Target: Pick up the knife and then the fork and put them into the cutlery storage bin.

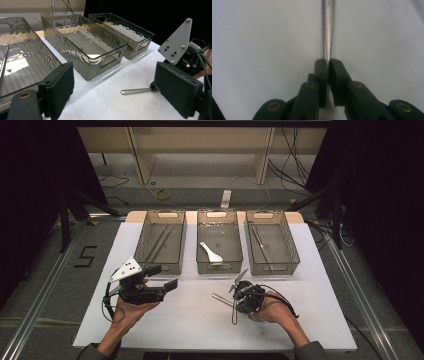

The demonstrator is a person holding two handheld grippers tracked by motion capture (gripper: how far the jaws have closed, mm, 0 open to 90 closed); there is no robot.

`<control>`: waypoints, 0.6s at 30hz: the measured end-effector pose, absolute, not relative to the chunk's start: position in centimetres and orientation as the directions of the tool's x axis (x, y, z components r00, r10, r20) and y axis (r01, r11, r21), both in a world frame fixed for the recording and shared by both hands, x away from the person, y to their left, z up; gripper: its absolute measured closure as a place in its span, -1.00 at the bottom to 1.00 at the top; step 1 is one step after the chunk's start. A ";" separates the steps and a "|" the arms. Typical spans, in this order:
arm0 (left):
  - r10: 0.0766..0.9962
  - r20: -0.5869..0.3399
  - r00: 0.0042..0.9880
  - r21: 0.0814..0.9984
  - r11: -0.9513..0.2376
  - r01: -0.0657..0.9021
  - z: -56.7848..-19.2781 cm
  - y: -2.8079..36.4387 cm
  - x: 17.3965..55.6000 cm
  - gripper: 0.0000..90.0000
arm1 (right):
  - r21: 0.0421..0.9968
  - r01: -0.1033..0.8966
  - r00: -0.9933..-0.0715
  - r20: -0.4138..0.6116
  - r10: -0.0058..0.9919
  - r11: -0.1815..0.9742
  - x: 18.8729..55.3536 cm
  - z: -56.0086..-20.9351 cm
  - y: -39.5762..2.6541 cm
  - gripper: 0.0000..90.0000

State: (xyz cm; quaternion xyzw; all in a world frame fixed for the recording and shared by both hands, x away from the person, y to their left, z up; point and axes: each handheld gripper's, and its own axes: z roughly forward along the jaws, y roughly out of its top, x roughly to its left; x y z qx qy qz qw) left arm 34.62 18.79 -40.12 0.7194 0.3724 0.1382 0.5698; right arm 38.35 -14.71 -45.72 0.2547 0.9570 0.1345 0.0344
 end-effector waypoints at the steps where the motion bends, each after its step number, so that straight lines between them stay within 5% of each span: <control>1: 0.694 -0.225 0.684 0.922 -0.074 0.379 -40.1 18.8 34.6 -0.64 | 0.276 0.481 -0.867 0.007 0.499 0.832 38.4 -45.7 -14.8 0.89; 18: 0.694 -0.226 0.683 0.923 -0.072 0.379 -40.1 18.8 34.6 -0.64 | 0.329 0.510 -0.848 0.034 0.529 0.795 38.9 -44.7 -16.2 0.90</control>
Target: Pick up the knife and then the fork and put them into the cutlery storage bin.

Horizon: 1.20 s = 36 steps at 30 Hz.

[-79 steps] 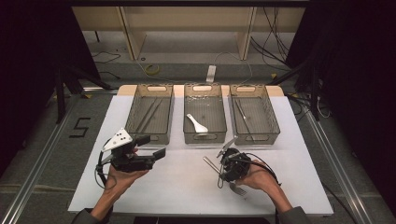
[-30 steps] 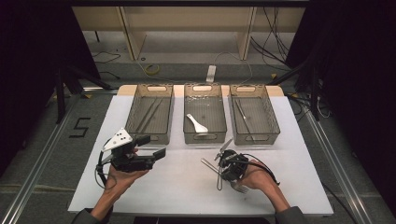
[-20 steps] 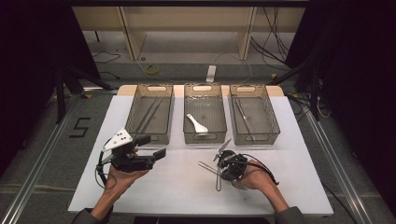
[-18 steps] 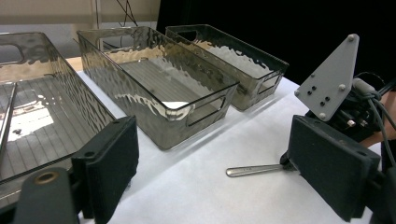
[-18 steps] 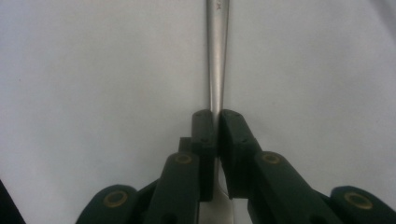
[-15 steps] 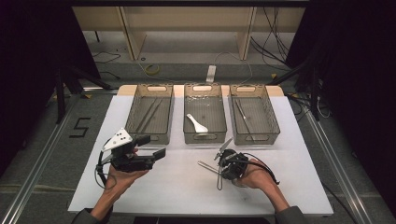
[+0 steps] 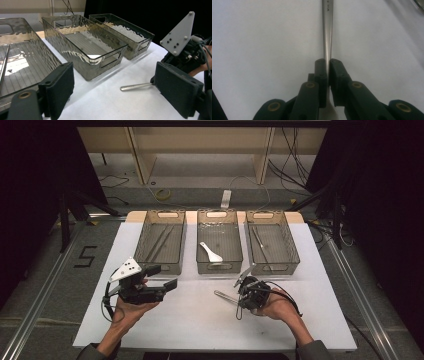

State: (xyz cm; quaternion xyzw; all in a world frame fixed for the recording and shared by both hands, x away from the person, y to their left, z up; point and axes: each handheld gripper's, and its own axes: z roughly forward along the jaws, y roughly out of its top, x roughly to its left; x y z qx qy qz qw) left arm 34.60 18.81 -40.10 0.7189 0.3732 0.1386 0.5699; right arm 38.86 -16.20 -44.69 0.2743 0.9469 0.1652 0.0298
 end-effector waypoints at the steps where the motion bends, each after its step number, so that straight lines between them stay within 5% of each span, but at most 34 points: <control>1: 0.695 -0.225 0.683 0.923 -0.073 0.378 -40.1 18.8 34.6 -0.64 | 0.337 0.519 -0.841 0.035 0.540 0.785 38.9 -44.6 -16.4 0.90; 36: 0.698 -0.226 0.680 0.922 -0.073 0.381 -40.1 18.8 34.7 -0.64 | 0.506 0.581 -0.754 0.041 0.655 0.637 39.7 -39.6 -22.5 0.90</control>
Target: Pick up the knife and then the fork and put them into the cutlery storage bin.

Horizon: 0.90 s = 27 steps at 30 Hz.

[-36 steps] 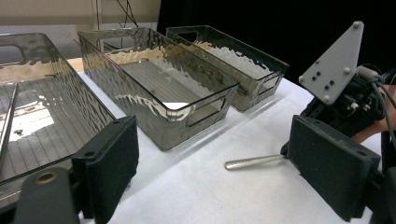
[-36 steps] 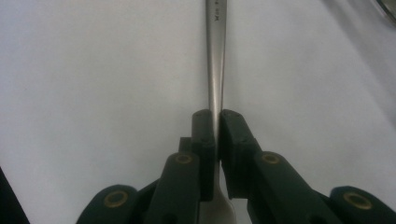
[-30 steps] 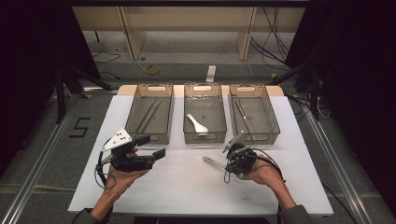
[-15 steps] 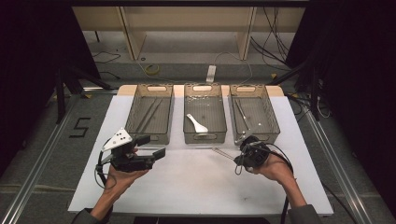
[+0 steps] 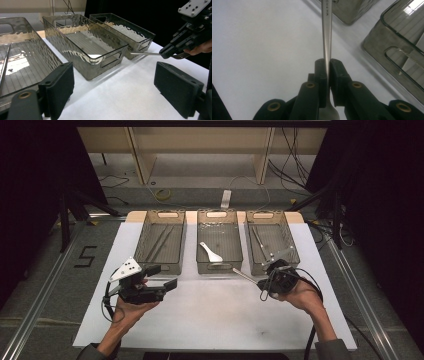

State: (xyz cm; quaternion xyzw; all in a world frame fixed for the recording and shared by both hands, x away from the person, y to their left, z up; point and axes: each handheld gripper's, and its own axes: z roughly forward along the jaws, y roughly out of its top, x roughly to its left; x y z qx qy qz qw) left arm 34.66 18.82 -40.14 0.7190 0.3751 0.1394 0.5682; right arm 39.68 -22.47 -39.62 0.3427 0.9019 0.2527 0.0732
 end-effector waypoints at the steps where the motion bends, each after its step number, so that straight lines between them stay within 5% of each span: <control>1: 0.698 -0.226 0.679 0.922 -0.071 0.380 -40.1 18.8 34.7 -0.64 | 0.509 0.577 -0.756 0.038 0.653 0.639 39.7 -39.6 -22.5 0.89; 27: 0.703 -0.228 0.673 0.921 -0.068 0.383 -40.2 18.9 34.8 -0.64 | 0.603 0.579 -0.700 0.024 0.713 0.549 42.1 -36.7 -24.4 0.89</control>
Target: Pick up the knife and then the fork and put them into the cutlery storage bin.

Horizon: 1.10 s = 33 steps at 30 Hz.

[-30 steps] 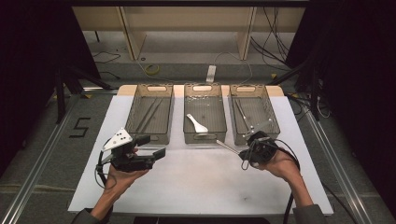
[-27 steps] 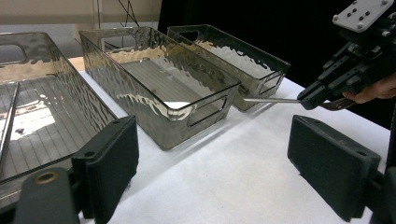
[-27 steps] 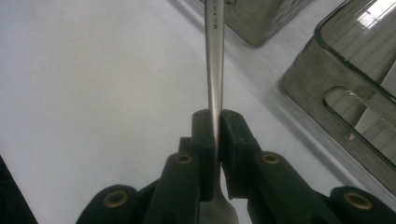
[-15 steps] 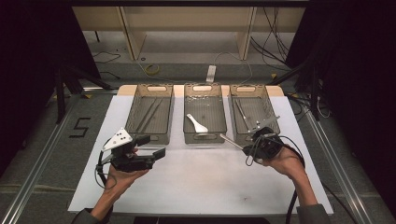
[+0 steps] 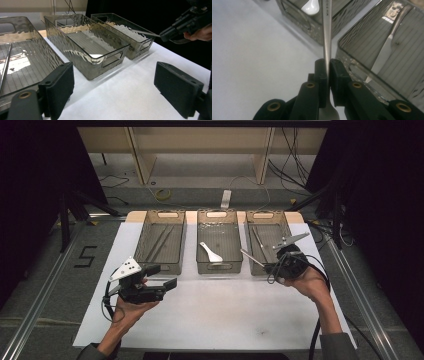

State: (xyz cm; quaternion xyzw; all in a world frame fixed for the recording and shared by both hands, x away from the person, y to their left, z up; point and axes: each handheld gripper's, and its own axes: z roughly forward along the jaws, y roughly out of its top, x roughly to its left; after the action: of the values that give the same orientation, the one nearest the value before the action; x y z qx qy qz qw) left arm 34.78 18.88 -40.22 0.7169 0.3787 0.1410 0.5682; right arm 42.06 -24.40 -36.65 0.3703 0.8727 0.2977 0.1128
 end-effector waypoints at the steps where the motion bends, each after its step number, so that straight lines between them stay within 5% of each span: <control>1: 0.703 -0.228 0.673 0.922 -0.067 0.383 -40.2 18.9 34.8 -0.64 | 0.606 0.577 -0.698 0.018 0.716 0.547 42.3 -36.5 -24.5 0.89; 33: 0.702 -0.243 0.670 0.921 -0.050 0.387 -40.2 19.1 34.8 -0.64 | 0.626 0.666 -0.542 0.031 0.840 0.406 50.8 -34.7 -25.4 0.89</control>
State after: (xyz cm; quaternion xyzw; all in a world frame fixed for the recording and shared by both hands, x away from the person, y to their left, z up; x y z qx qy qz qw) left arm 34.80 19.06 -40.20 0.7115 0.3825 0.1375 0.5732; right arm 50.77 -25.43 -34.68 0.4559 0.8258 0.2982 0.1459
